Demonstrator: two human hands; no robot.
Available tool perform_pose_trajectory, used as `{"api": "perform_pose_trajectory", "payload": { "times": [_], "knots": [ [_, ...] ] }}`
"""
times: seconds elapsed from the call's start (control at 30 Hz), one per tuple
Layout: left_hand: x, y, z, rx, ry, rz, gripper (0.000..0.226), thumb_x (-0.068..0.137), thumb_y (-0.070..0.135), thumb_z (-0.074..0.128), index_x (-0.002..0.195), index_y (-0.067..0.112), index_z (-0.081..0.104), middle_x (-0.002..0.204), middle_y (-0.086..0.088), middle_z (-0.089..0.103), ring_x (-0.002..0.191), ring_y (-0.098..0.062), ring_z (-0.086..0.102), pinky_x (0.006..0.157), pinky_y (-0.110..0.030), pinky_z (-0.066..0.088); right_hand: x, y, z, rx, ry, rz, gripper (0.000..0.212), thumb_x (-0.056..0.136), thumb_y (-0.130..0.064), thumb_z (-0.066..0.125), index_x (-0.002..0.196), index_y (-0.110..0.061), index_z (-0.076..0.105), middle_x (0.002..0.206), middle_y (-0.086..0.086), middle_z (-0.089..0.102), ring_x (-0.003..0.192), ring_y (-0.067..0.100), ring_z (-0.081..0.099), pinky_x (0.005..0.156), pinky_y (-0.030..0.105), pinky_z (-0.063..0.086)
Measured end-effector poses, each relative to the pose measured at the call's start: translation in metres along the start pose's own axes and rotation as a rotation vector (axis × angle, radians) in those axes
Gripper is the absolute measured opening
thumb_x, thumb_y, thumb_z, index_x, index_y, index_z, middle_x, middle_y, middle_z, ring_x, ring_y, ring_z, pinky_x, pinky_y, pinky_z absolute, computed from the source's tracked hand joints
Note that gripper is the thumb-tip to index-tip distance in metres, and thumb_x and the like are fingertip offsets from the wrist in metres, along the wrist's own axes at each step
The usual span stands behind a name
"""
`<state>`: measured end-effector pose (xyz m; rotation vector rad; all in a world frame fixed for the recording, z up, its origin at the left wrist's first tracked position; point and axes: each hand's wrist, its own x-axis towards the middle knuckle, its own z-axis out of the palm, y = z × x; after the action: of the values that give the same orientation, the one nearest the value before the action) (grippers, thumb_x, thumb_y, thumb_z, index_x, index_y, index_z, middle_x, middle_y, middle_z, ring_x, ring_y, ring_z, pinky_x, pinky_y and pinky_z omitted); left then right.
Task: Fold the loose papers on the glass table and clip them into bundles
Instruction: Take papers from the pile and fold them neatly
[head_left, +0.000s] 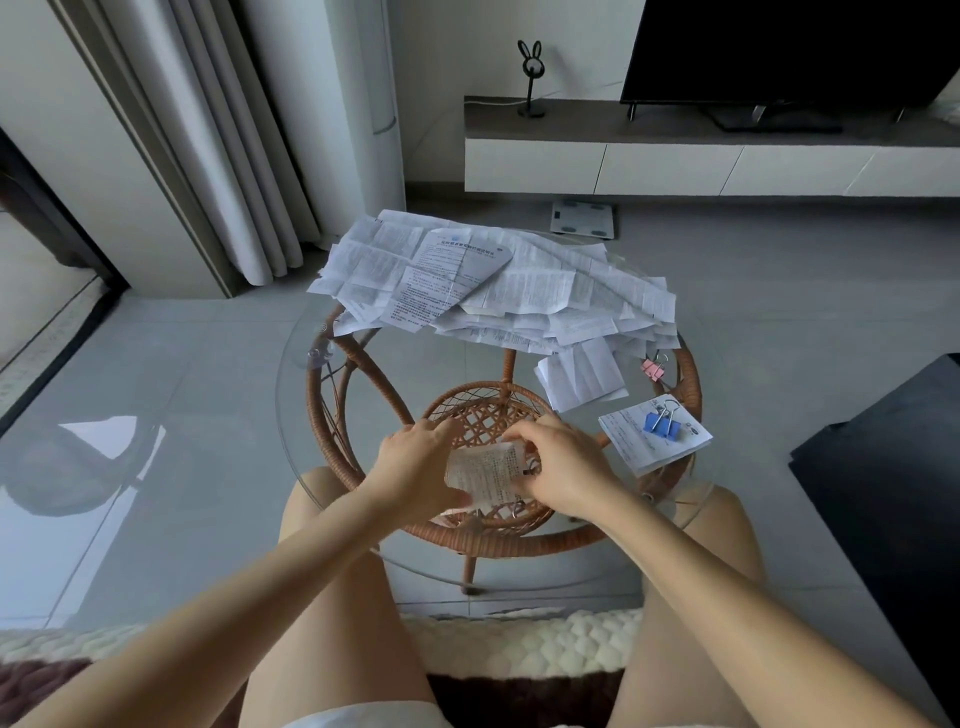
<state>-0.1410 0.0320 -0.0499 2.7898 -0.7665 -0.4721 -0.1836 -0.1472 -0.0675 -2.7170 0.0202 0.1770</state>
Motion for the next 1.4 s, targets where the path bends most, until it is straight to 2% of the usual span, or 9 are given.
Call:
{"api": "perform_pose_trajectory", "payload": {
  "times": [0.2,0.33,0.4,0.57,0.73,0.83,1.07,1.23,1.4],
  "knots": [
    [0.012,0.009,-0.012,0.039,-0.113,0.002,0.048,0.076,0.033,0.077,0.117,0.018,0.058,0.112,0.002,0.059,0.097,-0.016,0.054,0.085,-0.028,0.050,0.006,-0.007,-0.005,0.096,-0.003,-0.007,0.043,0.075,-0.011,0.076,0.108,-0.022,0.051,0.115,-0.002,0.053,0.106,0.015,0.050,0.086,0.030,0.052],
    [0.008,0.010,-0.016,-0.307,-0.043,0.016,0.007,0.088,0.020,0.066,0.084,0.018,0.060,0.085,0.002,0.061,0.071,-0.012,0.055,0.065,-0.024,0.050,-0.004,-0.001,-0.005,0.374,-0.015,0.072,0.037,0.082,-0.013,0.070,0.114,-0.023,0.053,0.103,-0.004,0.062,0.090,0.012,0.061,0.073,0.035,0.057],
    [0.010,0.013,-0.020,-0.511,0.001,-0.039,0.018,0.087,0.017,0.067,0.072,0.023,0.058,0.074,0.004,0.060,0.063,-0.009,0.052,0.055,-0.020,0.045,-0.010,0.005,-0.019,0.507,0.036,0.124,0.013,0.087,-0.025,0.065,0.099,-0.020,0.066,0.091,-0.005,0.068,0.084,0.014,0.065,0.075,0.037,0.056],
    [0.024,0.049,-0.028,-0.933,0.103,-0.108,0.006,0.084,0.013,0.071,0.081,0.017,0.068,0.085,-0.012,0.071,0.071,-0.024,0.064,0.067,-0.036,0.053,-0.014,0.028,-0.068,0.775,0.168,0.238,0.009,0.088,-0.020,0.065,0.081,-0.025,0.068,0.080,-0.007,0.070,0.077,0.005,0.063,0.070,0.018,0.044],
    [0.063,0.078,-0.021,-0.618,0.464,-0.119,0.016,0.088,0.013,0.062,0.100,0.013,0.052,0.091,0.000,0.055,0.083,-0.019,0.053,0.069,-0.024,0.042,0.029,0.072,-0.085,0.563,0.301,0.317,0.028,0.091,-0.018,0.060,0.080,0.008,0.065,0.072,0.024,0.061,0.063,0.019,0.051,0.067,0.030,0.038],
    [0.082,0.084,-0.010,-0.473,0.637,-0.043,0.009,0.088,0.006,0.059,0.096,0.008,0.056,0.096,-0.003,0.053,0.087,-0.021,0.048,0.076,-0.027,0.038,0.051,0.087,-0.086,0.410,0.246,0.363,0.033,0.091,-0.024,0.060,0.079,0.007,0.063,0.067,0.018,0.060,0.060,0.031,0.054,0.058,0.028,0.036],
    [0.117,0.084,0.016,-0.160,0.386,0.218,0.021,0.094,0.007,0.052,0.108,0.010,0.067,0.108,-0.002,0.057,0.101,-0.019,0.049,0.083,-0.026,0.043,0.073,0.094,-0.082,0.052,0.123,0.383,0.048,0.093,-0.024,0.057,0.051,-0.019,0.034,0.047,-0.005,0.031,0.044,0.012,0.027,0.046,0.023,0.024],
    [0.124,0.079,0.023,-0.057,0.349,0.321,0.038,0.063,-0.003,0.078,0.092,0.022,0.075,0.079,-0.001,0.055,0.072,-0.022,0.054,0.047,-0.026,0.040,0.066,0.092,-0.081,-0.126,0.149,0.335,0.026,0.091,-0.035,0.060,0.071,-0.019,0.063,0.071,-0.009,0.065,0.057,0.008,0.053,0.047,0.021,0.035],
    [0.126,0.077,0.021,-0.044,0.313,0.364,0.042,0.084,0.008,0.065,0.120,0.029,0.066,0.103,-0.003,0.053,0.094,-0.023,0.050,0.065,-0.032,0.050,0.052,0.122,-0.113,-0.072,0.234,0.410,0.016,0.086,-0.020,0.058,0.082,-0.012,0.070,0.081,0.004,0.070,0.081,0.026,0.065,0.061,0.029,0.048]
  ]
}}
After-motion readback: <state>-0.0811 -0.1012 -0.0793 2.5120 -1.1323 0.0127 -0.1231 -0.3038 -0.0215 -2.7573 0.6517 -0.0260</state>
